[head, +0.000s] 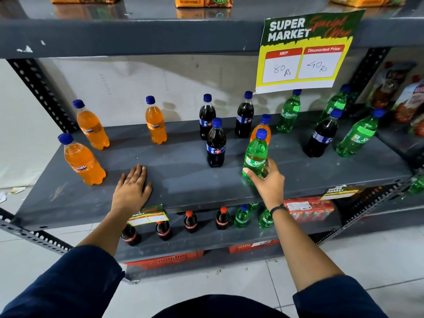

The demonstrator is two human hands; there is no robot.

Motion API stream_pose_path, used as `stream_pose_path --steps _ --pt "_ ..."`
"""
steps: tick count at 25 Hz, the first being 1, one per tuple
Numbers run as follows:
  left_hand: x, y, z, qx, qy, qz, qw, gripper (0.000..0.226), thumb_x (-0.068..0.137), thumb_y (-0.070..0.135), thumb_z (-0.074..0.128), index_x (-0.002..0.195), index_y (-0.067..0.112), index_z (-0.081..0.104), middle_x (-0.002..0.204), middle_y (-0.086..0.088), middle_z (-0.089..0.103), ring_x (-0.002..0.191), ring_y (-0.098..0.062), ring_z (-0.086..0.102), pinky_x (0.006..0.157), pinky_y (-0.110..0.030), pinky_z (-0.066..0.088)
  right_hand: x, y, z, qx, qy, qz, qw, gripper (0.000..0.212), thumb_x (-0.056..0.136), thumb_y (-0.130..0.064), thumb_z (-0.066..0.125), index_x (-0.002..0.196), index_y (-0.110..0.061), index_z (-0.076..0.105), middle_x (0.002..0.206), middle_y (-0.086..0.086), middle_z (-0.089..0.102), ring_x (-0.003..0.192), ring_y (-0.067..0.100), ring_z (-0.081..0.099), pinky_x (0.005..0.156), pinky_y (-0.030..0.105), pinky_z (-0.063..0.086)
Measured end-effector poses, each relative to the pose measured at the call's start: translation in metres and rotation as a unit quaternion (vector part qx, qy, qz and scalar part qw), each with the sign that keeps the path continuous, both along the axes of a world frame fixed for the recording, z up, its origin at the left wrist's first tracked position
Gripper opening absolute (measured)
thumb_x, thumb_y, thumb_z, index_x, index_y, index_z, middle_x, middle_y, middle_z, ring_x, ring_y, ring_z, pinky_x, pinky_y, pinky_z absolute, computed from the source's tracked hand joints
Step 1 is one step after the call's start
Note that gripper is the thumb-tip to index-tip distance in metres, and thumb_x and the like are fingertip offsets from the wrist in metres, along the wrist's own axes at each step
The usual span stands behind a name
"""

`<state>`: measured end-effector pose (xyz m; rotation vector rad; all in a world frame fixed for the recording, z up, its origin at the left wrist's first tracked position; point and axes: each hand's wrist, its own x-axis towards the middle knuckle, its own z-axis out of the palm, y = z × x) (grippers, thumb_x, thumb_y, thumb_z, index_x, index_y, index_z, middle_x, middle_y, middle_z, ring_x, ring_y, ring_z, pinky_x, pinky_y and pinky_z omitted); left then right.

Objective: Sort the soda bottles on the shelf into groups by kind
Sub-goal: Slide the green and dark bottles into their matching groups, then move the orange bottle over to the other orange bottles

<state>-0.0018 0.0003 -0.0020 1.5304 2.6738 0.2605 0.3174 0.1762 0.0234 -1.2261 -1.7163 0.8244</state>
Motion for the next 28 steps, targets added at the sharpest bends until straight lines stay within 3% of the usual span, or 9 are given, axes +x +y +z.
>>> stream_pose_path --steps 4,7,10,12,13,17,21,24,28 --pt "0.0 0.0 0.0 0.003 -0.001 0.0 1.0 0.057 0.097 0.036 0.028 0.147 0.013 0.012 0.158 -0.006 0.011 0.147 -0.018 0.006 0.12 -0.038 0.002 0.005 -0.006 -0.001 -0.042 0.068 0.022 0.997 0.074 0.072 -0.037 0.073 0.134 -0.01 0.042 0.121 0.01 0.063 0.103 0.009 0.057 0.088 0.017 0.048" --pt "0.001 0.001 0.0 -0.003 0.001 0.003 1.0 0.057 0.097 0.036 0.028 0.147 0.013 0.012 0.158 -0.006 0.011 0.147 -0.018 0.006 0.12 -0.038 0.002 0.009 -0.006 -0.002 -0.059 0.107 0.024 0.992 0.078 0.076 -0.058 0.056 0.136 -0.011 0.039 0.121 0.013 0.062 0.108 0.014 0.058 0.082 0.002 0.043" --pt "0.001 0.0 0.0 -0.002 0.004 0.005 1.0 0.057 0.097 0.035 0.028 0.147 0.013 0.012 0.158 -0.006 0.011 0.147 -0.018 0.006 0.12 -0.038 0.003 0.018 0.0 -0.005 -0.045 0.121 -0.01 0.992 0.094 0.068 -0.081 0.039 0.131 -0.012 0.045 0.108 0.004 0.067 0.102 0.017 0.063 0.087 0.015 0.048" --pt "0.002 0.001 0.001 -0.002 0.005 0.006 1.0 0.057 0.097 0.035 0.029 0.147 0.013 0.012 0.158 -0.005 0.011 0.147 -0.018 0.006 0.12 -0.038 0.003 0.024 0.011 -0.006 -0.046 0.132 -0.027 0.99 0.082 0.074 -0.071 0.046 0.13 -0.011 0.046 0.109 0.01 0.069 0.104 0.022 0.064 0.094 0.032 0.05" --pt "0.002 0.001 0.001 -0.004 0.005 0.008 1.0 0.057 0.097 0.035 0.029 0.147 0.013 0.012 0.158 -0.005 0.011 0.147 -0.018 0.006 0.12 -0.038 0.002 0.026 0.017 -0.006 -0.051 0.133 -0.029 0.989 0.074 0.079 -0.063 0.051 0.13 -0.011 0.046 0.111 0.013 0.069 0.107 0.023 0.063 0.095 0.03 0.049" --pt "0.001 0.001 -0.001 -0.007 0.008 0.013 1.0 0.058 0.097 0.038 0.027 0.147 0.013 0.012 0.158 -0.005 0.011 0.146 -0.017 0.006 0.12 -0.037 0.002 0.033 0.041 0.001 -0.076 0.131 -0.035 0.988 0.061 0.083 -0.031 0.066 0.134 -0.009 0.042 0.124 0.018 0.06 0.113 0.021 0.057 0.081 0.0 0.04" --pt "-0.003 0.002 -0.002 -0.004 0.0 0.017 1.0 0.07 0.083 0.045 0.019 0.147 0.014 0.016 0.158 -0.004 0.015 0.146 -0.018 0.01 0.12 -0.038 0.005 0.035 0.072 0.006 -0.125 0.086 0.032 0.988 0.073 0.076 -0.023 0.074 0.138 -0.013 0.037 0.134 0.014 0.053 0.124 0.022 0.051 0.103 0.03 0.041" --pt "-0.001 0.004 -0.003 0.009 -0.003 0.032 0.999 0.072 0.081 0.044 0.021 0.146 0.014 0.02 0.157 -0.004 0.018 0.146 -0.018 0.013 0.119 -0.039 0.006 0.029 0.091 0.01 -0.164 0.057 0.111 0.979 0.075 0.074 -0.006 0.073 0.138 -0.01 0.034 0.134 0.015 0.05 0.126 0.023 0.047 0.109 0.039 0.038" --pt "0.0 0.004 -0.005 0.007 0.009 0.034 0.999 0.077 0.078 0.049 0.015 0.146 0.015 0.02 0.157 -0.004 0.019 0.145 -0.019 0.014 0.119 -0.039 0.007 0.016 0.111 0.016 -0.197 0.025 0.191 0.961 0.066 0.076 0.013 0.062 0.134 -0.002 0.035 0.109 0.006 0.057 0.101 0.017 0.057 0.089 0.022 0.049"
